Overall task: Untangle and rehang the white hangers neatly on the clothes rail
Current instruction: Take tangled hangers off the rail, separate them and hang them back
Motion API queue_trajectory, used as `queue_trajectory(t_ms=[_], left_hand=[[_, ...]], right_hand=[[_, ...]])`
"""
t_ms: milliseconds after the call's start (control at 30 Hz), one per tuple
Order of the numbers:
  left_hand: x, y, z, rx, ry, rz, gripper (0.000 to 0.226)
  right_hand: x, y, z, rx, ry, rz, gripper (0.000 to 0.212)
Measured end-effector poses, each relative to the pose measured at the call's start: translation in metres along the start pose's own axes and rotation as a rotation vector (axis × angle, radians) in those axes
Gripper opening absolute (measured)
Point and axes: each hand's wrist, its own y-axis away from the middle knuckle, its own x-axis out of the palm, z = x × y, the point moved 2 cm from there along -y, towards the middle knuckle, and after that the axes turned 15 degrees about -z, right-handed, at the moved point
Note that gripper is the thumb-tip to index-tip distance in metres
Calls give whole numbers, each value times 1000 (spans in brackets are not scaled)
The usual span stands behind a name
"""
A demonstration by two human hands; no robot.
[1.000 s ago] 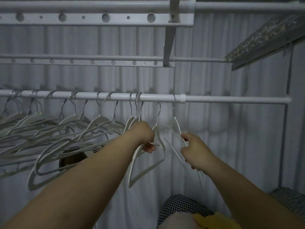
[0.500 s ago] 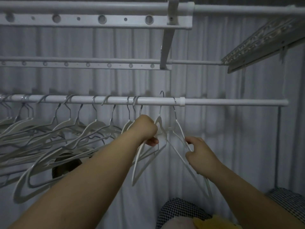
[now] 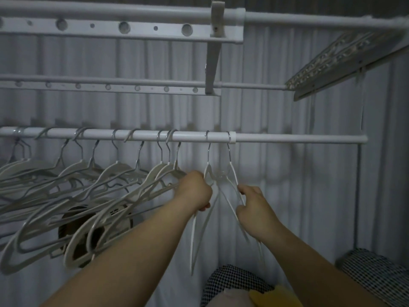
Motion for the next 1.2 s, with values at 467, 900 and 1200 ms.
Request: queue_trajectory(t_ms=[467, 900, 1200], left_hand=[[-11, 18, -1, 63, -9, 80, 45], [-149, 52, 44, 288, -183, -475, 32], [-126, 45, 99, -78, 220, -36, 35]], right_hand=[[1, -1, -6, 36, -66, 8, 49], [-14, -4, 80, -222, -53, -315, 36], [58, -4, 133, -95, 62, 133, 56]])
